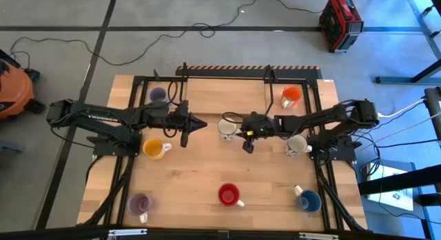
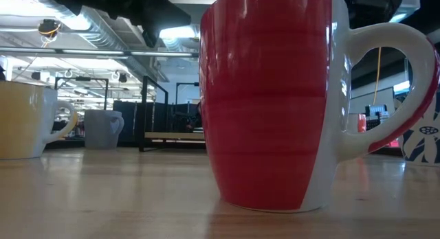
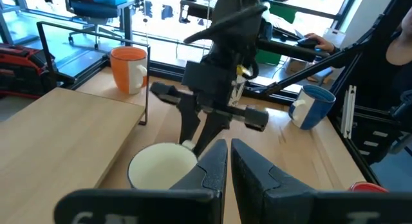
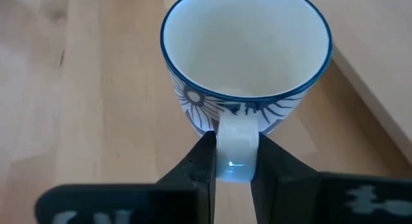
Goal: Place coffee mugs
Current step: Put the top blue patterned mug on the shelf
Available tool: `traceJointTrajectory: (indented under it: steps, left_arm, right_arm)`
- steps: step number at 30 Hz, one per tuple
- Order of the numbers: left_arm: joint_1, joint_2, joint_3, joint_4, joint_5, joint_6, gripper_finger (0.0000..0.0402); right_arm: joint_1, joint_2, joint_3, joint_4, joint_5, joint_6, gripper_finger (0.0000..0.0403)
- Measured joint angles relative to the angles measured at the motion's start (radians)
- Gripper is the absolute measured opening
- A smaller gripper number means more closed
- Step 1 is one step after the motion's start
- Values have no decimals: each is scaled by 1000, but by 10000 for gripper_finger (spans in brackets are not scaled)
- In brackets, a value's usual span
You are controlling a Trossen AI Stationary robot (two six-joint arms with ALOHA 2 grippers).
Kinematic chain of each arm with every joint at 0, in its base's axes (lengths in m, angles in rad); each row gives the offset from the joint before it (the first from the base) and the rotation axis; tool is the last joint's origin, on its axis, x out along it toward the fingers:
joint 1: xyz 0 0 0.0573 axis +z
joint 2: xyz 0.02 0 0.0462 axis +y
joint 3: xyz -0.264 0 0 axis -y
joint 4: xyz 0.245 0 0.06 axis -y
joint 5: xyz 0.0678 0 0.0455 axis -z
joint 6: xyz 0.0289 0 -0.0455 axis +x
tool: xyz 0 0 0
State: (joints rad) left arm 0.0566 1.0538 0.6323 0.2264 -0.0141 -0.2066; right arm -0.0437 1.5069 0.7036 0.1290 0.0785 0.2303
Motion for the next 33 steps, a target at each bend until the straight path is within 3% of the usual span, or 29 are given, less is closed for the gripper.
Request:
traceJointTrajectory:
  steps: [13, 19, 28, 33]
  left_arm:
    - [0, 0, 0, 1, -4, 0, 16]
    - [0, 0, 0, 2, -4, 0, 16]
    - [0, 0, 0, 8, -4, 0, 16]
    - [0, 0, 0, 14, -4, 0, 16]
  right_arm:
    - [11, -204, 0, -119, 140, 84, 44]
    - [11, -277, 13, -179, 314, 162, 44]
    - [9, -200, 224, -448, 627, 325, 44]
    - [-49, -92, 318, -547, 668, 427, 44]
